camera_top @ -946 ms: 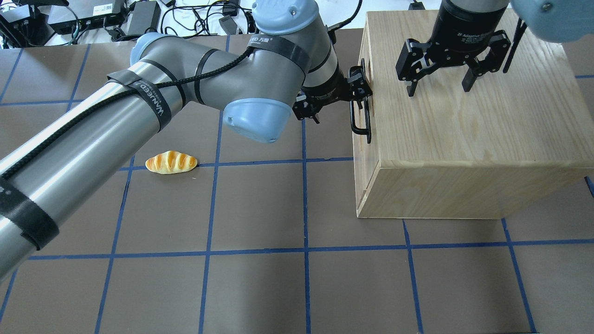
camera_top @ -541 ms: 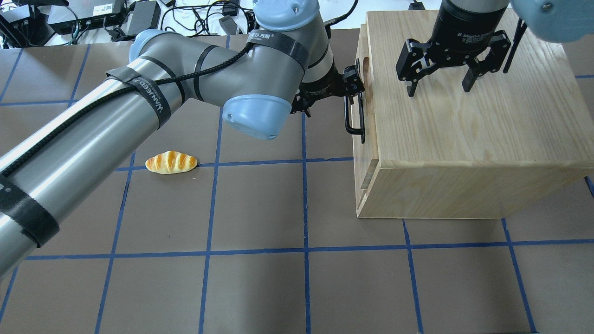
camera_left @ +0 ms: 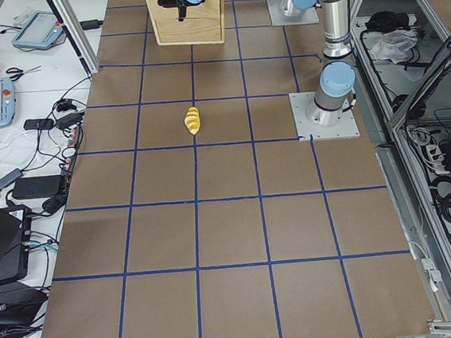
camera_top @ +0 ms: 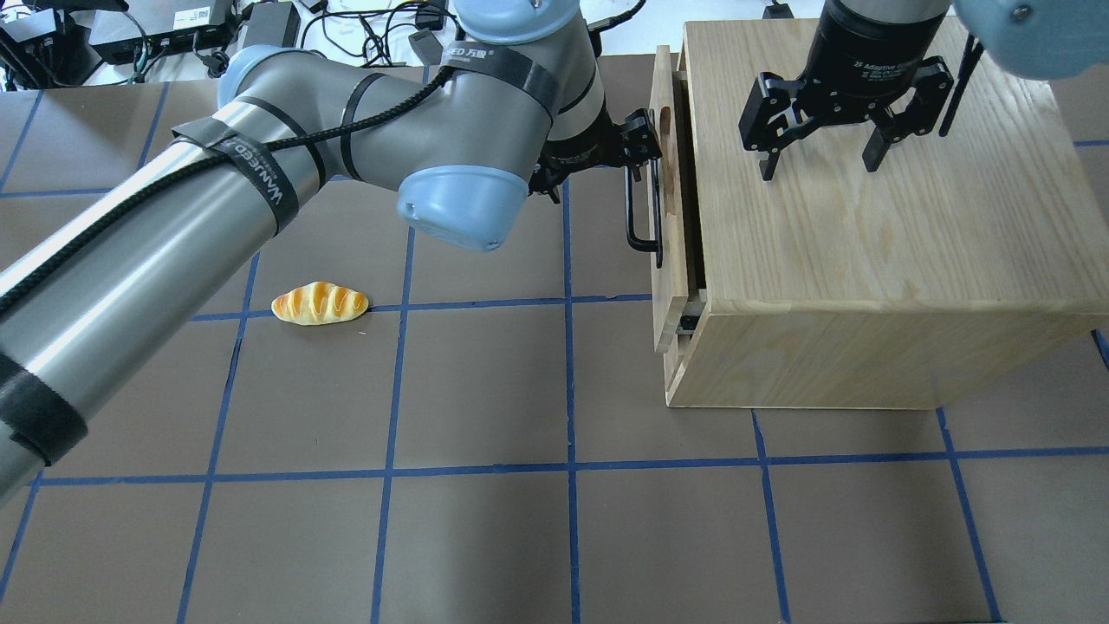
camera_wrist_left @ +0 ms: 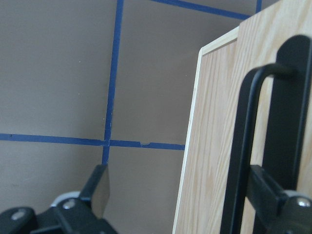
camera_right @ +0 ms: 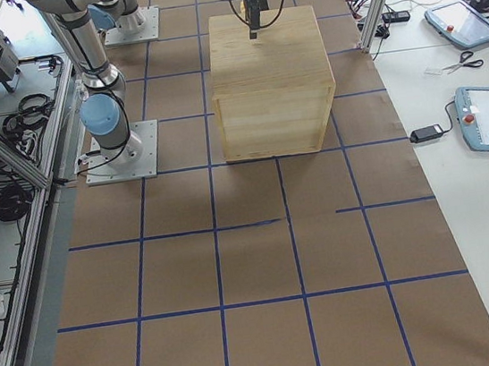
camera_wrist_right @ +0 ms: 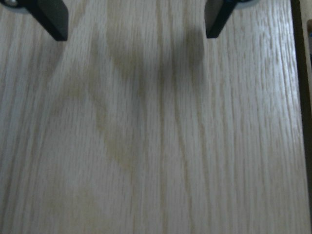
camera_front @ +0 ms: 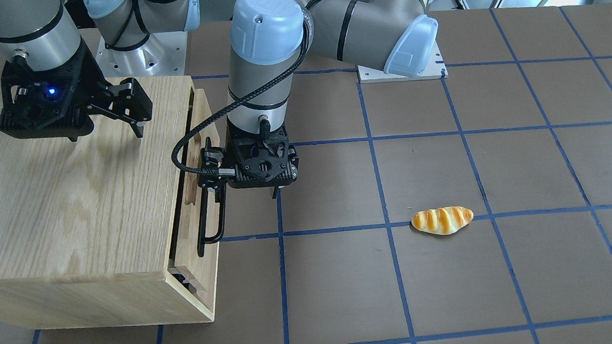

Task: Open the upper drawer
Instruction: 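Pull the handle with the left gripper, sliding the drawer outward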

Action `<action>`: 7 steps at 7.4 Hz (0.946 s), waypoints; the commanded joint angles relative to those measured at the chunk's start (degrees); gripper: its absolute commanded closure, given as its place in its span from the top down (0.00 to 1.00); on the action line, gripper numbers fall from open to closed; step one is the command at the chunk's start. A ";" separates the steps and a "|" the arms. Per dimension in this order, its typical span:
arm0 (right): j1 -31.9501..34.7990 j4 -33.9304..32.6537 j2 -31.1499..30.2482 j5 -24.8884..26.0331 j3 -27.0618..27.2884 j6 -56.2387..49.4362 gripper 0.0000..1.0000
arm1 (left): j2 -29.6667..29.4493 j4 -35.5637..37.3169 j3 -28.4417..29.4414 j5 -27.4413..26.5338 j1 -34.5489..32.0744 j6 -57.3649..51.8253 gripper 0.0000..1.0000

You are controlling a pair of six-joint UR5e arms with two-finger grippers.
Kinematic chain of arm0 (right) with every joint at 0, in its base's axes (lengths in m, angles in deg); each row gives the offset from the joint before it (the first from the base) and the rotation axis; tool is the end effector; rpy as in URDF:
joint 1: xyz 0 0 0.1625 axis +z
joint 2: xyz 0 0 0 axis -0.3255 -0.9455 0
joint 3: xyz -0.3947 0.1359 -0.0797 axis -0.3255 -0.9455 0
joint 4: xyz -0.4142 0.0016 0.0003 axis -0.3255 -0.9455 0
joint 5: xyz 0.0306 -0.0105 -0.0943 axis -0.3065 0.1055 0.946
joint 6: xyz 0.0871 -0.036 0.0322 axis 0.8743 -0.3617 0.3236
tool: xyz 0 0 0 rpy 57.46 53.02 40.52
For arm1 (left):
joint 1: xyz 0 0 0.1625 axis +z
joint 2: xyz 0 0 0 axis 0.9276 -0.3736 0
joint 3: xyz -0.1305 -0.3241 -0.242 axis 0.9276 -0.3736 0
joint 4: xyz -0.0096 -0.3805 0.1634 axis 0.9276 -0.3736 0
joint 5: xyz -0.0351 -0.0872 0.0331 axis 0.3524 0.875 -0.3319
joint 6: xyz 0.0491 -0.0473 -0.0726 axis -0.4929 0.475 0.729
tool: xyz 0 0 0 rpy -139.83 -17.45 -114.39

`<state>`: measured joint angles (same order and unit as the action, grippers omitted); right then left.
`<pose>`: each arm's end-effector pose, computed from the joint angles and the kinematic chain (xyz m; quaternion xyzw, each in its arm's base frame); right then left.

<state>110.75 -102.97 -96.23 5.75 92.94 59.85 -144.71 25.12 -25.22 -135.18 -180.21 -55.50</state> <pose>0.1448 -0.5162 0.5049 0.0059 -0.9995 -0.0226 0.0221 -0.3764 -0.5463 0.3951 0.0739 -0.9866 0.1014 0.1038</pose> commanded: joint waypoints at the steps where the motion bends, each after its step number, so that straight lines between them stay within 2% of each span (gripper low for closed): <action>1: 0.00 0.00 0.00 0.00 -0.01 -0.08 1.00 | 0.22 -0.03 0.00 -0.06 1.84 -2.10 1.00; 7: 0.00 0.00 0.00 0.00 0.08 -0.08 1.00 | 0.84 -0.47 0.61 -0.07 2.73 -2.13 1.00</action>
<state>110.75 -102.97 -96.23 5.75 92.95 59.79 -144.09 24.90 -25.06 -135.63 -177.37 -58.41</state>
